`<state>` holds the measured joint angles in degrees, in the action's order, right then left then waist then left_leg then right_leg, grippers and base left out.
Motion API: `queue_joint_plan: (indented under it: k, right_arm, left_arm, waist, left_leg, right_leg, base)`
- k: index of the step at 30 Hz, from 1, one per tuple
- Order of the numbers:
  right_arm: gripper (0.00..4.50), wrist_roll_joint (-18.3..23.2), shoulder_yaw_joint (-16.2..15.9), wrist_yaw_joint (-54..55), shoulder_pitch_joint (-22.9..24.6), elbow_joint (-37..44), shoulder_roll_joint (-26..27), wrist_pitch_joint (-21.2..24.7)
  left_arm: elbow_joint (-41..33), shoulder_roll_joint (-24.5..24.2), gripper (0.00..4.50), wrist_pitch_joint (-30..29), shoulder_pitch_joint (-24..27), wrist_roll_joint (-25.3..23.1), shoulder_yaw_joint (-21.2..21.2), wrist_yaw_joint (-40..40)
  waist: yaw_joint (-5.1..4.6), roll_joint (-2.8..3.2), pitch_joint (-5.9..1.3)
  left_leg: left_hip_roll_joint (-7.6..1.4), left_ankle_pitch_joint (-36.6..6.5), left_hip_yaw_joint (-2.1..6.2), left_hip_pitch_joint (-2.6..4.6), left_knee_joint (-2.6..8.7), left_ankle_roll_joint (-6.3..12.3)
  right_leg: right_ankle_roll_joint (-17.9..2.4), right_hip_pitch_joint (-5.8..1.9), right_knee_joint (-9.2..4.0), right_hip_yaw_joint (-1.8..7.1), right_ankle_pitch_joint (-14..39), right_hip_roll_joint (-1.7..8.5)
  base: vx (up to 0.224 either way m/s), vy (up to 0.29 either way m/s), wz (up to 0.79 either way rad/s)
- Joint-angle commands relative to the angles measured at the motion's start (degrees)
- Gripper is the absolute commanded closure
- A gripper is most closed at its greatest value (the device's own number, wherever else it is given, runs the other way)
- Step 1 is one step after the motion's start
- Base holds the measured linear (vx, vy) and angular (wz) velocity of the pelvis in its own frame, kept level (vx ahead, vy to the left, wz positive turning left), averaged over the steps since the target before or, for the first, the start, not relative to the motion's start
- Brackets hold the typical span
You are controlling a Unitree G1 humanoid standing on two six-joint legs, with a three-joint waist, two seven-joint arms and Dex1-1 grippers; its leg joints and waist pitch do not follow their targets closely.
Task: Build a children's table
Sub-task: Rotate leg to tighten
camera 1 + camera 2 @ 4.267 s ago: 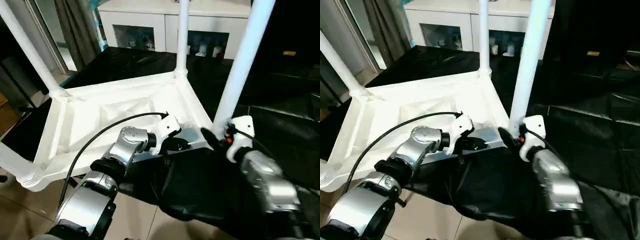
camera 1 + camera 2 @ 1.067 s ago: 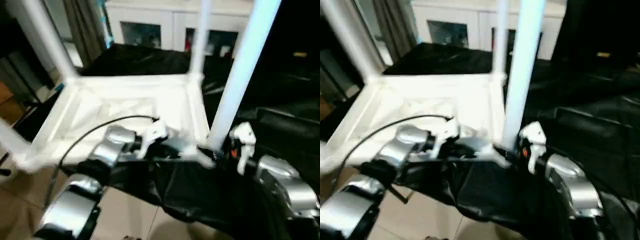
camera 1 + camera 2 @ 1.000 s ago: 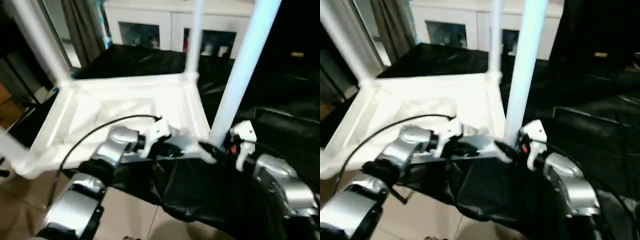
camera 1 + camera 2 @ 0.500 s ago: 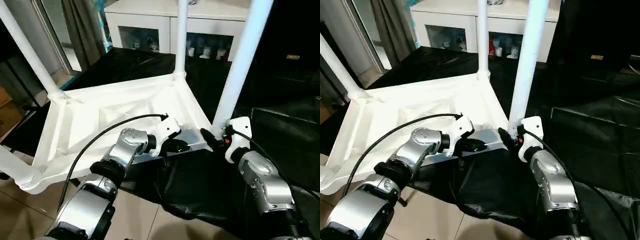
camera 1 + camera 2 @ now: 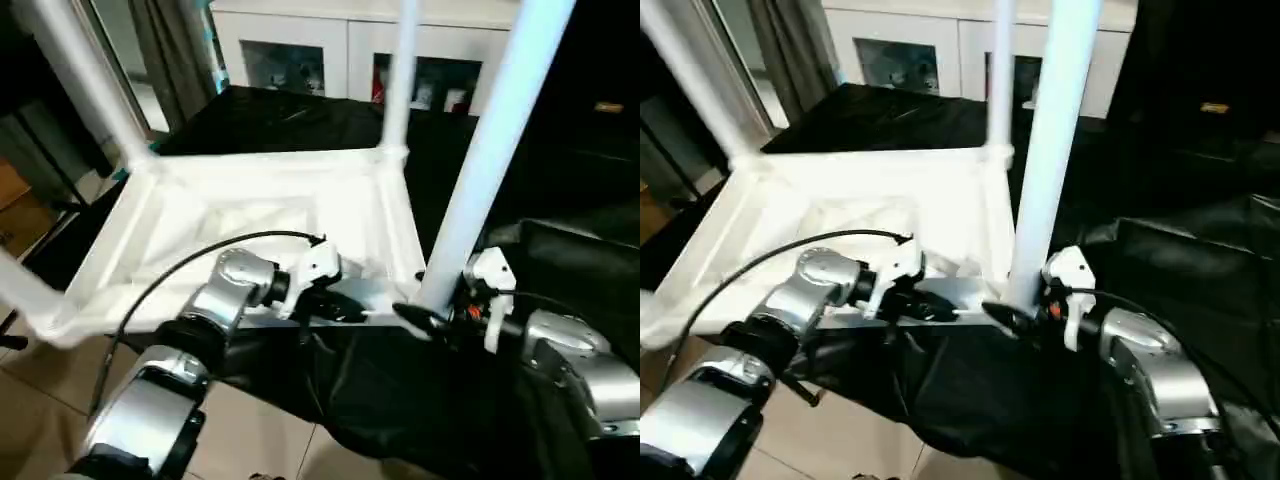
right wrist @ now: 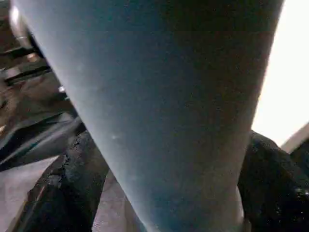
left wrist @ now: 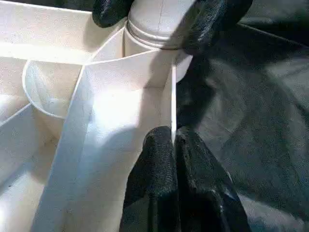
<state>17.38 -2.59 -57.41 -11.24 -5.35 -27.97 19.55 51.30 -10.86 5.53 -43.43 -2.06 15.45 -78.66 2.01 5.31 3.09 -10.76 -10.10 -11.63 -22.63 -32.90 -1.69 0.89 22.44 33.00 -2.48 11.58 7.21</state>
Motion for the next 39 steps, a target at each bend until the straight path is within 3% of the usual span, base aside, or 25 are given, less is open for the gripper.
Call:
queue_joint_plan:
  k: [1, 3, 5, 6, 10, 13, 16, 19, 20, 21, 23, 25, 26, 27, 29, 30, 32, 33, 35, 39]
  right_arm:
    - [0.78, 0.7, -2.6, -3.6, 1.2, 0.6, -1.1, 0.9]
    - [0.93, 0.9, -2.5, -4.8, 1.2, 0.6, -2.0, 0.8]
    - [1.02, 1.1, -2.3, -5.6, 1.1, 0.5, -2.7, 0.8]
    - [1.13, 1.2, -2.2, -6.1, 1.0, 0.4, -3.0, 0.8]
    - [1.5, 1.2, -2.2, -6.3, 0.7, 0.3, -3.0, 0.8]
    - [1.77, 1.4, -2.8, -5.5, 0.9, 0.8, -2.2, 1.4]
    - [1.82, 0.8, -3.0, -3.6, 1.3, 0.8, -1.2, 1.8]
    - [1.9, -1.1, -2.5, 1.9, 1.6, -0.6, 1.4, 1.7]
    - [1.91, -3.1, -2.0, 7.4, 1.3, -2.3, 3.7, 1.6]
    - [1.91, -3.1, -2.0, 7.4, 1.3, -2.3, 3.7, 1.6]
    - [1.96, -4.5, -1.3, 13.3, 0.9, -4.5, 6.7, 1.9]
    - [1.96, -5.6, -0.6, 19.4, 0.3, -6.5, 10.0, 1.9]
    - [1.97, -5.8, -0.3, 21.3, 0.0, -7.1, 11.4, 2.1]
    - [1.97, -5.9, 0.0, 23.1, -0.4, -7.7, 12.6, 2.2]
    - [1.97, -6.1, 0.9, 26.3, -1.2, -9.1, 14.5, 2.3]
    - [1.97, -6.5, 2.3, 31.3, -2.6, -11.0, 17.9, 2.4]
    - [1.98, -6.6, 2.6, 32.8, -3.1, -11.5, 19.0, 2.7]
    - [1.98, -7.0, 1.8, 33.2, -3.5, -11.7, 20.2, 2.7]
    - [1.42, -6.6, 1.1, 33.4, -4.2, -11.7, 22.1, 2.4]
    - [0.93, -6.1, 0.7, 31.7, -4.5, -10.9, 21.6, 2.3]
  left_arm:
    - [-0.8, -0.4, 4.5, 0.5, 0.2, -0.2, 1.5, -3.8]
    - [-1.2, -1.2, 4.5, 0.4, 0.4, 0.0, 1.6, -5.3]
    - [-1.8, -2.1, 4.5, 0.0, 0.8, 0.3, 1.6, -6.6]
    - [-1.9, -2.6, 4.5, 0.1, 0.9, 0.4, 1.6, -7.0]
    - [-2.0, -3.1, 4.5, 0.3, 1.1, 0.5, 1.5, -7.0]
    - [-2.7, -3.0, 4.5, 0.1, 1.4, 0.8, 1.2, -6.1]
    - [-2.5, -2.3, 4.5, 0.1, 1.3, 0.8, 0.7, -4.3]
    - [-1.4, -0.6, 4.5, -0.4, 0.6, 0.7, -0.7, 0.8]
    - [-0.5, 0.6, 4.5, -0.2, 0.0, 0.6, -1.6, 4.7]
    - [-0.5, 0.6, 4.5, -0.2, 0.0, 0.6, -1.6, 4.7]
    - [0.5, 2.3, 4.5, -0.4, -0.6, 0.2, -2.0, 8.8]
    - [1.6, 4.5, 4.5, -0.4, -1.4, -0.3, -2.2, 13.5]
    - [2.0, 5.4, 4.5, -0.6, -1.7, -0.4, -2.3, 14.9]
    - [2.2, 6.0, 4.5, -0.8, -1.9, -0.4, -2.4, 15.9]
    - [2.6, 7.0, 4.5, -1.0, -2.3, -0.5, -2.5, 17.6]
    - [3.0, 8.9, 4.5, -1.6, -2.9, -0.6, -2.8, 20.6]
    - [3.2, 9.6, 4.5, -1.9, -3.1, -0.6, -2.9, 21.9]
    - [3.2, 10.3, 4.5, -2.2, -3.2, -0.7, -2.9, 22.8]
    - [3.4, 11.3, 4.5, -2.4, -3.5, -0.7, -3.0, 23.9]
    - [3.5, 11.0, 4.5, -1.9, -3.2, -0.9, -2.5, 22.3]
  waist:
    - [0.18, -1.26, -3.69]
    - [0.36, -1.22, -3.89]
    - [0.43, -1.24, -3.39]
    - [0.43, -1.24, -3.39]
    - [0.4, -1.2, -2.97]
    - [0.36, -1.25, -3.01]
    - [0.33, -1.47, -3.17]
    - [0.21, -1.45, -2.94]
    - [-0.08, -1.46, -2.72]
    - [-0.08, -1.46, -2.72]
    - [-0.51, -1.43, -2.56]
    - [-0.74, -1.37, -2.46]
    - [-1.05, -1.52, -2.27]
    - [-1.05, -1.52, -2.27]
    - [-1.27, -1.53, -1.95]
    - [-1.52, -1.42, -1.79]
    - [-1.94, -1.37, -1.9]
    - [-1.94, -1.37, -1.81]
    - [-2.12, -1.24, -1.75]
    - [-2.21, -1.17, -1.89]
  left_leg:
    - [-1.86, -1.8, 0.7, 1.11, 2.38, 11.4]
    - [-1.86, 0.2, 0.75, 0.93, 2.04, 12.46]
    - [-1.97, -3.0, 0.63, 0.89, 2.38, 11.93]
    - [-1.97, -3.0, 0.63, 0.89, 2.38, 11.93]
    - [-2.3, -8.6, 0.64, 1.22, 3.19, 8.15]
    - [-2.29, -8.6, 0.66, 1.19, 3.23, 7.55]
    - [-2.12, -7.0, 0.59, 1.09, 2.95, 8.29]
    - [-2.11, -8.2, 0.49, 0.99, 3.03, 7.98]
    - [-2.02, -11.2, 0.55, 1.1, 3.39, 6.07]
    - [-2.02, -11.2, 0.55, 1.1, 3.39, 6.07]
    - [-2.0, -13.8, 0.79, 1.06, 3.91, 3.81]
    - [-1.96, -15.1, 0.71, 1.33, 4.03, 2.77]
    - [-1.89, -17.5, 0.91, 1.32, 4.37, 1.26]
    - [-1.89, -17.5, 0.91, 1.32, 4.37, 1.26]
    - [-1.75, -20.5, 0.92, 1.64, 4.6, 0.33]
    - [-1.69, -22.1, 1.05, 1.8, 4.82, -0.43]
    - [-1.65, -23.5, 1.39, 1.95, 5.14, -1.42]
    - [-1.74, -23.8, 1.34, 2.14, 5.18, -1.48]
    - [-1.58, -25.3, 1.46, 2.12, 5.26, -1.43]
    - [-1.65, -25.1, 1.57, 1.89, 5.4, -1.19]
  right_leg:
    - [-17.4, -2.55, -1.63, 0.6, -10.0, 0.88]
    - [-17.7, -2.48, -1.28, 0.56, -12.2, 0.9]
    - [-17.5, -2.26, -1.75, 0.43, -6.7, 0.96]
    - [-17.5, -2.26, -1.75, 0.43, -6.7, 0.96]
    - [-17.0, -2.14, -2.39, 0.65, 1.3, 0.91]
    - [-16.9, -2.15, -2.31, 0.72, 0.6, 0.91]
    - [-17.1, -2.2, -2.11, 0.73, -2.1, 0.94]
    - [-16.8, -1.97, -2.32, 0.77, -0.1, 0.99]
    - [-15.9, -1.77, -2.82, 0.8, 5.0, 0.95]
    - [-15.9, -1.77, -2.82, 0.8, 5.0, 0.95]
    - [-14.1, -1.74, -3.36, 0.94, 10.6, 1.03]
    - [-13.7, -1.41, -3.58, 1.0, 11.8, 0.88]
    - [-12.6, -1.43, -3.91, 0.96, 14.8, 0.91]
    - [-12.6, -1.43, -3.91, 0.96, 14.8, 0.91]
    - [-10.9, -1.05, -4.57, 1.12, 19.5, 1.0]
    - [-10.0, -0.92, -4.82, 1.05, 22.2, 1.03]
    - [-8.8, -1.11, -5.17, 0.91, 24.5, 1.09]
    - [-8.6, -0.83, -5.37, 1.03, 23.9, 0.97]
    - [-8.3, -0.84, -5.47, 1.02, 24.9, 0.97]
    - [-8.1, -0.97, -5.43, 1.04, 23.7, 0.99]
  base:
    - [0.0, 0.0, 0.0]
    - [0.0, 0.0, 0.0]
    - [0.0, 0.0, 0.0]
    - [0.0, 0.0, 0.0]
    - [0.0, 0.0, 0.0]
    - [0.0, 0.0, 0.0]
    - [0.0, 0.0, 0.0]
    - [0.0, 0.0, 0.0]
    - [0.0, 0.0, 0.0]
    - [0.0, 0.0, 0.0]
    - [0.0, 0.0, 0.0]
    - [0.0, 0.0, 0.0]
    - [0.0, 0.0, 0.0]
    - [0.0, 0.0, 0.0]
    - [0.0, 0.0, 0.0]
    - [0.0, 0.0, 0.0]
    - [0.0, 0.0, 0.0]
    - [0.0, 0.0, 0.0]
    - [0.0, 0.0, 0.0]
    - [0.0, 0.0, 0.0]
